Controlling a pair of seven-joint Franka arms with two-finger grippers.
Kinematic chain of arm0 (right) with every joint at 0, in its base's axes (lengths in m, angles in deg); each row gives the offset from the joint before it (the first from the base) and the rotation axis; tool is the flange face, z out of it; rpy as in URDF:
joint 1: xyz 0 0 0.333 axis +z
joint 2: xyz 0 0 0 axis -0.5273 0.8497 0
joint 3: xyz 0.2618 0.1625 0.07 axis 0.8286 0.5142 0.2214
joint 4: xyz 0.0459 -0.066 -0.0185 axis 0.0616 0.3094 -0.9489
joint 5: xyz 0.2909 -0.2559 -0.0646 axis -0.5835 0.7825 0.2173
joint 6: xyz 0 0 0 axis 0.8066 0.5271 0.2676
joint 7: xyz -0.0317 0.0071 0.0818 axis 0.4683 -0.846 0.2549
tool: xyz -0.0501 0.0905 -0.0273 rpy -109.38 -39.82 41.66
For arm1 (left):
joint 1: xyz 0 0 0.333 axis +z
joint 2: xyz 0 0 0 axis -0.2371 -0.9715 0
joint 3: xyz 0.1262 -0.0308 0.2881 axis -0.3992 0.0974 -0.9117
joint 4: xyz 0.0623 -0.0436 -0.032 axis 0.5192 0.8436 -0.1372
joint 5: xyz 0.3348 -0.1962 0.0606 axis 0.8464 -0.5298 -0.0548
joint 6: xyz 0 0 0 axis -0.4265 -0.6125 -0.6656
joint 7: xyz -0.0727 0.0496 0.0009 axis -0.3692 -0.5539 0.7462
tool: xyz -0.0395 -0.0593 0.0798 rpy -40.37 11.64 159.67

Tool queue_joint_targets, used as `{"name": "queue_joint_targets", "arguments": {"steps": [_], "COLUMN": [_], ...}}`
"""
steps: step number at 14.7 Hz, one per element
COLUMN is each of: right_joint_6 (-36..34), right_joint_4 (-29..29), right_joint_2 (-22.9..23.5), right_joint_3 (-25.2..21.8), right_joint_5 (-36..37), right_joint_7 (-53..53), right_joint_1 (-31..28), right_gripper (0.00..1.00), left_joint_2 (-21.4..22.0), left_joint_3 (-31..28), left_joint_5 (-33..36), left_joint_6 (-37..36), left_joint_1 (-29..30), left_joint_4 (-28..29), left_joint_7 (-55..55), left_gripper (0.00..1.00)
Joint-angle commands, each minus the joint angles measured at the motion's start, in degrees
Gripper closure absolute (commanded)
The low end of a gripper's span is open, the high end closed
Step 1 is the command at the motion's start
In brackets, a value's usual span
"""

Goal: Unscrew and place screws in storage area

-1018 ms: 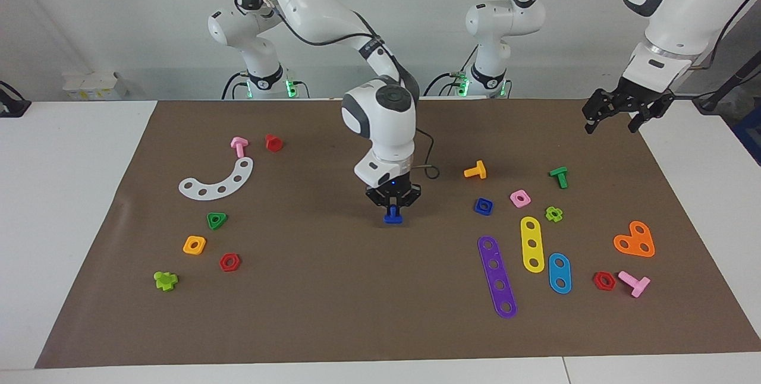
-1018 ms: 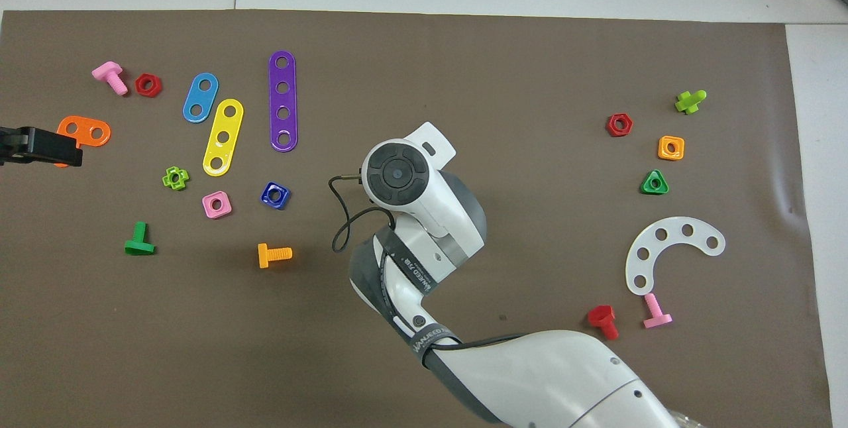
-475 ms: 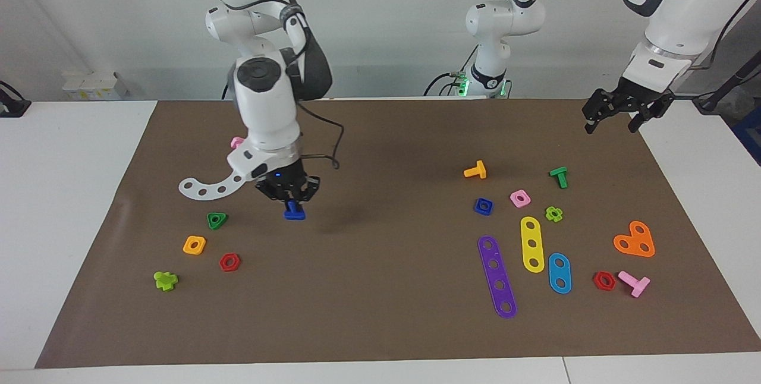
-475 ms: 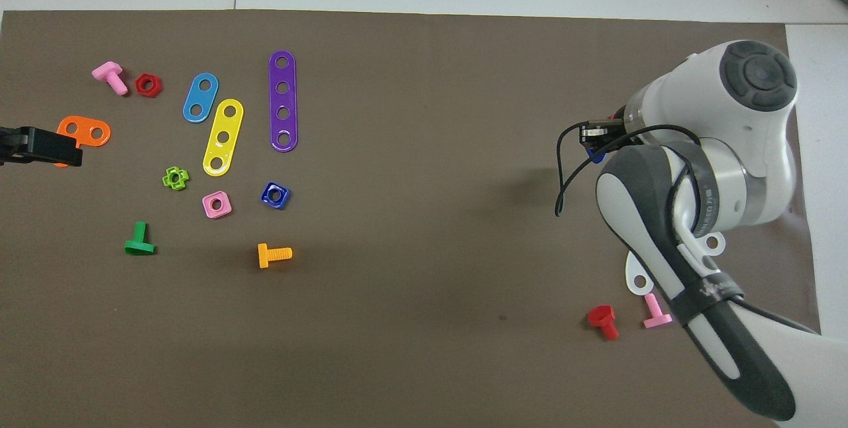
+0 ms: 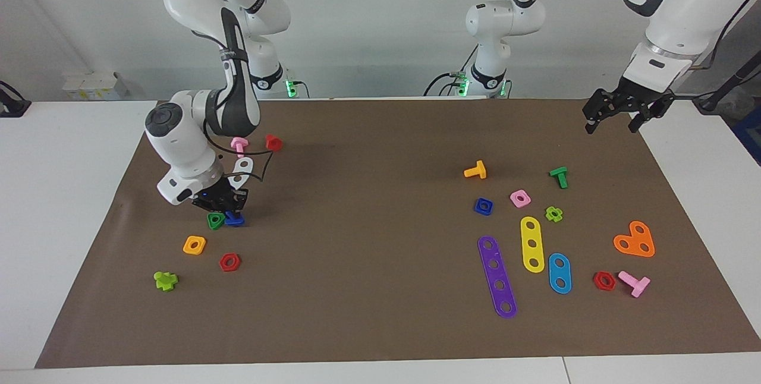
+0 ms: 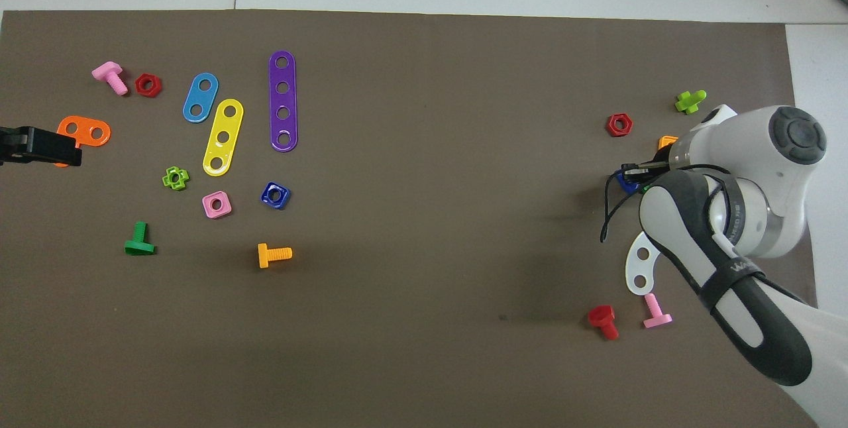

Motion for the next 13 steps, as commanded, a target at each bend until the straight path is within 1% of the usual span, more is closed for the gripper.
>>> {"name": "queue_joint_targets", "arguments": {"steps": [1, 5, 6, 7, 8, 10, 11, 13], "right_joint_6": [1.18, 1.53, 2.14, 2.23, 2.14, 1.36, -0.13, -6.52], "right_joint_4": [1.21, 1.03, 1.03, 1.03, 0.68, -0.81, -2.12, -6.42], "right_joint_2": [-1.05, -0.26, 0.01, 0.01, 0.18, -0.16, -1.21, -4.02], "right_joint_3": [0.82, 0.74, 0.74, 0.74, 0.65, 0.47, 0.13, -0.49], "right_joint_5": [-1.44, -1.44, -1.44, -1.44, -0.83, 0.05, 0.14, 2.41], "right_joint_7": [0.54, -0.86, -2.08, -3.14, -3.33, -3.59, -5.07, -9.2], "right_joint_1": [0.38, 1.08, 1.26, 2.04, 2.31, 2.14, 2.14, 1.53], "right_gripper": [1.0, 1.0, 0.67, 0.09, 0.0, 0.0, 0.0, 0.0], "left_joint_2": [-0.04, 0.14, 0.14, 0.14, 0.14, 0.05, 0.14, 0.14], "left_joint_3": [-0.15, -0.06, -0.15, -0.15, -0.15, -0.15, -0.06, -0.06], "left_joint_5": [0.97, 0.97, 0.97, 0.97, 0.97, 0.97, 0.97, 0.89], "left_joint_6": [0.2, 0.11, 0.11, 0.11, 0.11, 0.2, 0.2, 0.2], "left_joint_1": [-0.23, -0.23, -0.23, -0.23, -0.14, -0.14, 0.12, 0.12], "left_joint_4": [-0.41, -0.24, -0.24, -0.24, -0.24, -0.33, -0.33, -0.24], "left_joint_7": [0.39, 0.38, 0.39, 0.39, 0.39, 0.39, 0.47, 0.47], "left_gripper": [0.0, 0.0, 0.0, 0.0, 0.0, 0.0, 0.0, 0.0]}}
